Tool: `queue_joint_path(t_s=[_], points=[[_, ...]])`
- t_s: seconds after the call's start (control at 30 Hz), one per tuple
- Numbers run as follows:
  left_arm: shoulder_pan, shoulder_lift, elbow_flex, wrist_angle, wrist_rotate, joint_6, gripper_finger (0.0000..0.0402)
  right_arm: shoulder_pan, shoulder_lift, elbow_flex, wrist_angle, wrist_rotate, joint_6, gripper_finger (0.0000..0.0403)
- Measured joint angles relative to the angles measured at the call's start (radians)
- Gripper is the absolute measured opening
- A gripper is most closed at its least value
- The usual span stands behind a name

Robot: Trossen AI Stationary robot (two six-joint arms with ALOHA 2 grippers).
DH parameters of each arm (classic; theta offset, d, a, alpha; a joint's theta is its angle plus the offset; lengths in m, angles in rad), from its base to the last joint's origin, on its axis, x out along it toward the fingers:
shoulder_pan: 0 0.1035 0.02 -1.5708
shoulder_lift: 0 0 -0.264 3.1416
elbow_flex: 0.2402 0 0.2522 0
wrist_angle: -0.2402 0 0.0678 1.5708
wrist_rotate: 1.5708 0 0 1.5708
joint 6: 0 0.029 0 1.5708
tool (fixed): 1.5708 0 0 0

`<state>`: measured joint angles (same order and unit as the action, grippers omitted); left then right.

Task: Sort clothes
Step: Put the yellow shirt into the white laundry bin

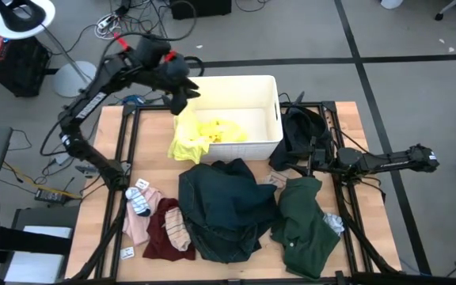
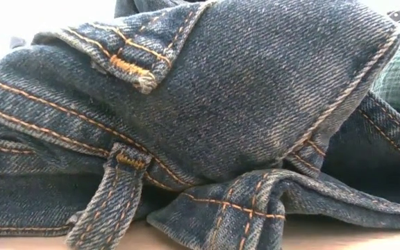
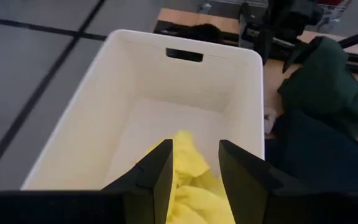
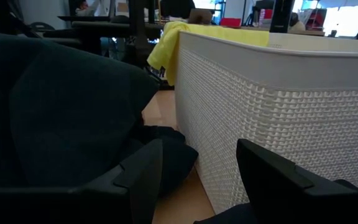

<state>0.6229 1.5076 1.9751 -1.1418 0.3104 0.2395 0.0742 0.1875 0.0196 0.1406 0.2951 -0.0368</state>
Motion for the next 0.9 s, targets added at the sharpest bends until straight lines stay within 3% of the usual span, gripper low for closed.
queue_joint_path(t_s=[0.13,0.57,0.9], points=[[0.015,-0.099,-0.099,-0.006,-0.022,0.001,0.0136,0.000,0.000,0.000,0.000,0.000,0.000,0.0207],[0.032,-0.554,-0.666,0.159,-0.104,-0.087,0.0136,0.000,0.000,0.000,0.000,0.000,0.000,0.0207],[0.031,-0.702,-0.907,0.224,-0.104,-0.145,0.0136,0.000,0.000,0.000,0.000,0.000,0.000,0.0207]])
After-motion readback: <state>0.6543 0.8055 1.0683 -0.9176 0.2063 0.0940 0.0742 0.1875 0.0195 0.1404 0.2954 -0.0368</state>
